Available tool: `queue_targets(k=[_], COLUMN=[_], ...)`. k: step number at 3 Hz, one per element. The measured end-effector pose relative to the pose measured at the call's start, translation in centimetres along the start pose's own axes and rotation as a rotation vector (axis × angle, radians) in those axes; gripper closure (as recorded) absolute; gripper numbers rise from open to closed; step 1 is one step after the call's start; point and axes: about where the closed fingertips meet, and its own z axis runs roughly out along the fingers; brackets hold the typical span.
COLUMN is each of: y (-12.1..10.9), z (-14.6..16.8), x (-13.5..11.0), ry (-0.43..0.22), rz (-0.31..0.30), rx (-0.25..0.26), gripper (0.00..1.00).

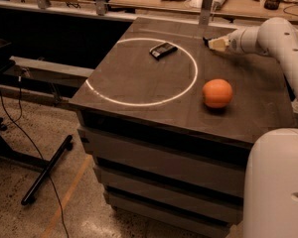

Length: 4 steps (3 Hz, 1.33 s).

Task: Pick rxbar blueberry

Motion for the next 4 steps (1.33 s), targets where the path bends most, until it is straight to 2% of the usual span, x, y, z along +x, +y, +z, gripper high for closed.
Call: queue_targets(k=[1,2,3,4], y=[0.0,0.1,0.3,0.9], z=[-1.2,-2.4,-5.0,-7.6], x=[-0.4,-1.2,-3.6,-5.9], ry=[-0.013,-0.04,-0.104,-0.161], rz=[0.017,0.035,0.02,-0.022], rx=[-0.021,-0.056,-0.091,-0.116], gripper=[1.0,1.0,1.0,1.0])
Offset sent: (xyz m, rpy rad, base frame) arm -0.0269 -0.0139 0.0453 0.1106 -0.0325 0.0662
